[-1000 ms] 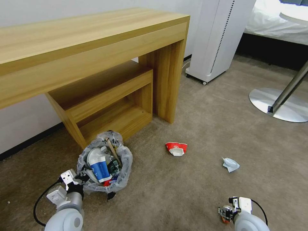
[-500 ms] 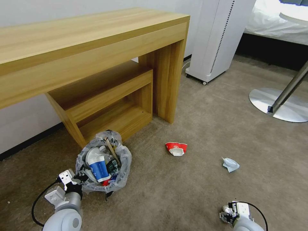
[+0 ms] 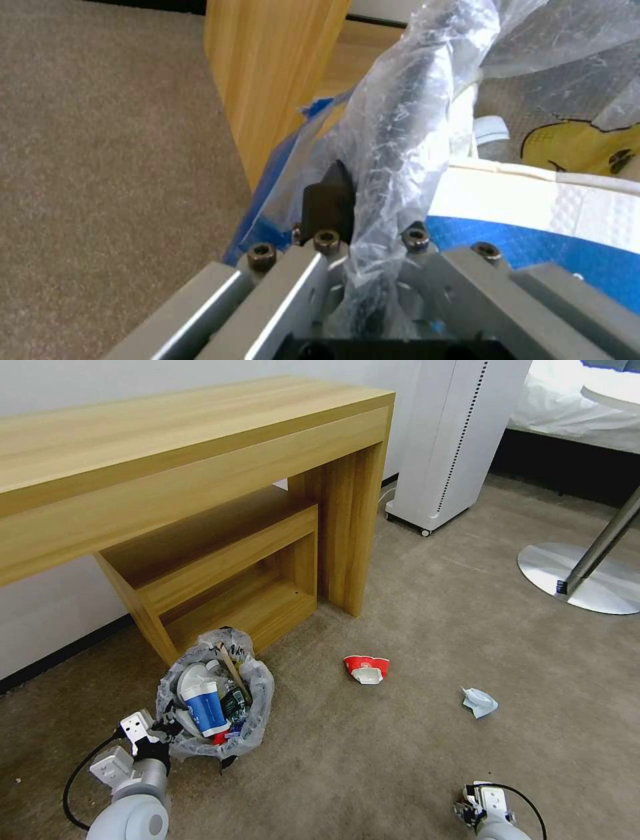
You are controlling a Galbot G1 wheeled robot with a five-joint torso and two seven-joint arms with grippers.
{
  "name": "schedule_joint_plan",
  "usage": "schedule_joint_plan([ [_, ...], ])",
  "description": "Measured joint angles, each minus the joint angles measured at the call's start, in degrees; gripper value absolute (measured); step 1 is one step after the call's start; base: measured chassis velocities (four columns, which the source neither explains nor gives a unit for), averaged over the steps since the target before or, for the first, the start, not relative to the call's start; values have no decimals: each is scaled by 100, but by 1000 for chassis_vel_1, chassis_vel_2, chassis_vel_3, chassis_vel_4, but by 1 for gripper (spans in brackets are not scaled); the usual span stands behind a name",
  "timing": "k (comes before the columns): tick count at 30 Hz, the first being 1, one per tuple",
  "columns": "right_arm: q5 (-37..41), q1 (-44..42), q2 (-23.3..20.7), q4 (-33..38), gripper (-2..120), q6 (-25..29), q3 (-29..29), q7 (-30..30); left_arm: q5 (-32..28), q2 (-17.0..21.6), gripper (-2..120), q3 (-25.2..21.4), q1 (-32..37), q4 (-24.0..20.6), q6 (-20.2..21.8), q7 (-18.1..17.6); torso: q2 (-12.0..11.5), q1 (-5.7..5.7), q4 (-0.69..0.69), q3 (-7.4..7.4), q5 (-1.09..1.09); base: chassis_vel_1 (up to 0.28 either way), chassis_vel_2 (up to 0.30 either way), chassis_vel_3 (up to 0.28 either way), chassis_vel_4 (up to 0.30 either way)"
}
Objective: Pick up the trash bin and place the garbage on the floor into it.
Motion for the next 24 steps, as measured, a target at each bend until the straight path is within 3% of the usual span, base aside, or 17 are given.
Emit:
schedule_joint_plan([
  [9, -225, -11, 46, -181, 37, 192, -50, -142, 2, 8, 0, 3, 14, -19, 0, 7, 0, 1, 0, 0, -2, 0, 0, 0, 0],
  [15, -316, -10, 34, -169, 33, 251, -58, -202, 12, 1, 0, 7, 13, -18, -5, 10, 0, 0, -1, 0, -2, 0, 0, 0, 0],
  [24, -748, -120, -105, 101, 27, 822, 132, -658, 20, 9, 0, 5, -8, 14, -18, 14, 0, 1, 0, 1, 1, 0, 0, 0, 0],
])
